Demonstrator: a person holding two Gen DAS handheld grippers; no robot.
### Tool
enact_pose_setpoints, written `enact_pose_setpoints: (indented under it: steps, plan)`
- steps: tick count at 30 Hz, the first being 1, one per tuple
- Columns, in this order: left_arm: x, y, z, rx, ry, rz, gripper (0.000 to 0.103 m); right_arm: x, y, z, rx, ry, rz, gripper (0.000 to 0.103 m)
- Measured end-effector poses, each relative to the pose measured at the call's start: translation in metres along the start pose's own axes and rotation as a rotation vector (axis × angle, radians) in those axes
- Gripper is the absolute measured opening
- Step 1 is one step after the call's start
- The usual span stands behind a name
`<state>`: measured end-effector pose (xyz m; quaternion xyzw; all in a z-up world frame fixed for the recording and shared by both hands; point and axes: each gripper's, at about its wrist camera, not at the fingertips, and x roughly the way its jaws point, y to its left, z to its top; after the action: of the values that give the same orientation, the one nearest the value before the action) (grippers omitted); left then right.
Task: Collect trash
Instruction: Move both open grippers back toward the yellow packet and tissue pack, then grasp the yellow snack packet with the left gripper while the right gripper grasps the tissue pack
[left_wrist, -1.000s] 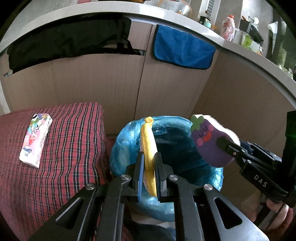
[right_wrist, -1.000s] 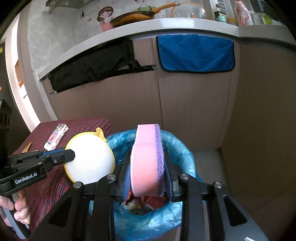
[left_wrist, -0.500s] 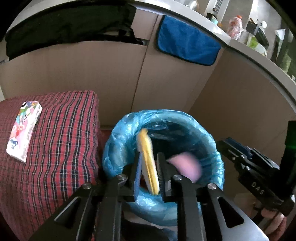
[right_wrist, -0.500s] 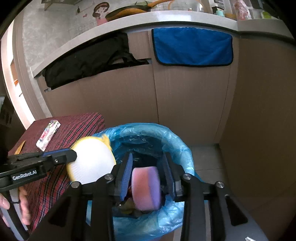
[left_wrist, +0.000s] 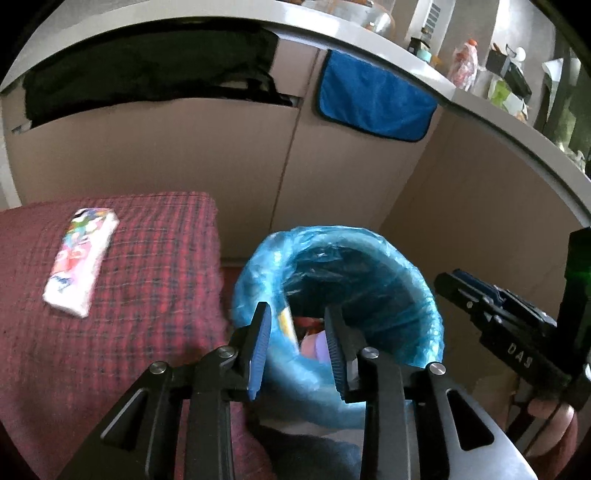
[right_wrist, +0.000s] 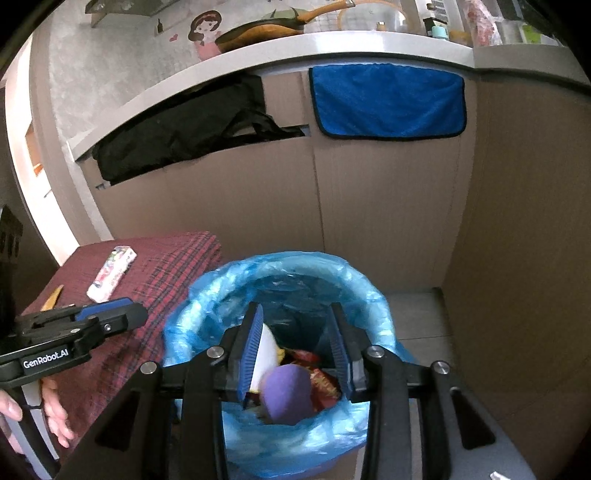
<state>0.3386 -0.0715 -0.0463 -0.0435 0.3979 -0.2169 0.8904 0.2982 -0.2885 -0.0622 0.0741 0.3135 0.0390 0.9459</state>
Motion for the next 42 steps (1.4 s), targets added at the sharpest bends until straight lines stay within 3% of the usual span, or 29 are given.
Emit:
enact_pose_setpoints:
  steps: [6,19,23,29,32,37,42]
  plan:
    - [-0.041,0.053,-0.014,-0.054,-0.027,0.079,0.031,-0.001,0.034,0.003,-0.027,0.013,0.057,0.036]
    - [-0.143,0.198,-0.061,-0.259,-0.14,0.299,0.031,0.015,0.173,0.005,-0.172,0.068,0.235,0.036]
    - [-0.169,0.256,-0.078,-0.337,-0.156,0.386,0.031,0.017,0.215,0.003,-0.24,0.076,0.266,0.036]
    - [-0.196,0.347,-0.098,-0.507,-0.161,0.442,0.031,0.026,0.263,-0.004,-0.328,0.093,0.289,0.036]
    - [-0.195,0.384,-0.104,-0.571,-0.138,0.415,0.031,0.035,0.283,-0.008,-0.347,0.115,0.303,0.036]
    - [-0.18,0.439,-0.115,-0.746,-0.107,0.265,0.031,0.049,0.306,-0.016,-0.395,0.141,0.309,0.036]
    - [-0.165,0.462,-0.121,-0.84,-0.101,0.154,0.031,0.058,0.309,-0.019,-0.42,0.152,0.283,0.036]
